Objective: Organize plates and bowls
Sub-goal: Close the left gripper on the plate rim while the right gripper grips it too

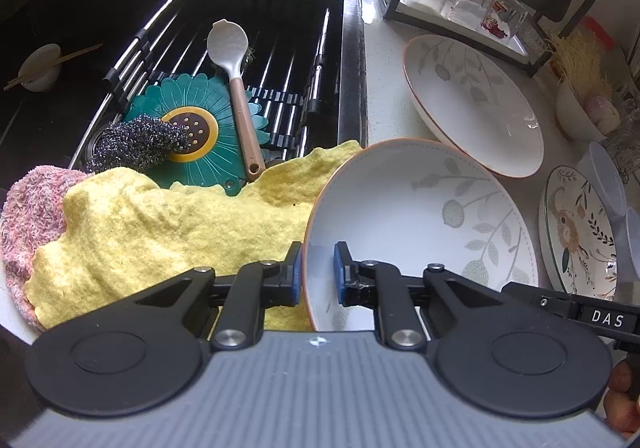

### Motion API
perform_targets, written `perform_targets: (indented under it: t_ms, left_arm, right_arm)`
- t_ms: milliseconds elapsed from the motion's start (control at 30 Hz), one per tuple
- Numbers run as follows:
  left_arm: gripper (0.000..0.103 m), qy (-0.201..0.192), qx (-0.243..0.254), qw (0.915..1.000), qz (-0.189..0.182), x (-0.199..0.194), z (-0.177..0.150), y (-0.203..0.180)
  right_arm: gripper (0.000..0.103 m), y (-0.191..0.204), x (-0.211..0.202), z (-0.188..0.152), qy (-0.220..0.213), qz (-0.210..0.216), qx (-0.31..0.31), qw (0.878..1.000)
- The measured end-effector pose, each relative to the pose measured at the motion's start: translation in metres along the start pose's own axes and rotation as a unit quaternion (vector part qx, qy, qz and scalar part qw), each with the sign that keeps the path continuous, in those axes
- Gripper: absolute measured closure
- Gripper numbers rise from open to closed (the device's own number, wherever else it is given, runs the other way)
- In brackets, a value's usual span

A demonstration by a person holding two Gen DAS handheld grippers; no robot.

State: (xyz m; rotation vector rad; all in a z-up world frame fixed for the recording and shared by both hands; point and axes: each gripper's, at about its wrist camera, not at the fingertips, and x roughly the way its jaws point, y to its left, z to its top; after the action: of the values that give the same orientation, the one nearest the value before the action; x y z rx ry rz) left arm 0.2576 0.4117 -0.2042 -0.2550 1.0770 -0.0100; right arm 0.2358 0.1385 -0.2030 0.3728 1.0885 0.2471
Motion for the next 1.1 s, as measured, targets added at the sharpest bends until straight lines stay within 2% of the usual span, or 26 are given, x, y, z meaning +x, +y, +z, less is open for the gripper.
perform_targets:
  t_ms: [300, 600, 867, 1100]
  left_arm:
    - [0.086, -0.004, 0.005, 0.9999, -0.008, -0.017, -0.004, 0.004]
    - [0.086, -0.037, -0.011, 0.9991, -0.019, -0.052, -0.002, -0.003]
    - [0.086, -0.068, -0.009, 0.997, -0.036, -0.08, 0.009, -0.035]
    - [0.086, -0.079, 0.024, 0.9952, -0.052, -0.087, 0.017, -0.076]
  right_arm:
    - [0.091, 0.007, -0.014, 0.001, -0.021, 0.008, -0.029, 0.999]
    - [0.091, 0.009, -0.039, 0.006, -0.042, 0.026, -0.051, 0.997]
    - [0.091, 0.0, -0.074, 0.016, -0.082, 0.033, -0.06, 0.994]
    - [0.091, -0.025, -0.1, 0.027, -0.123, 0.029, -0.039, 0.991]
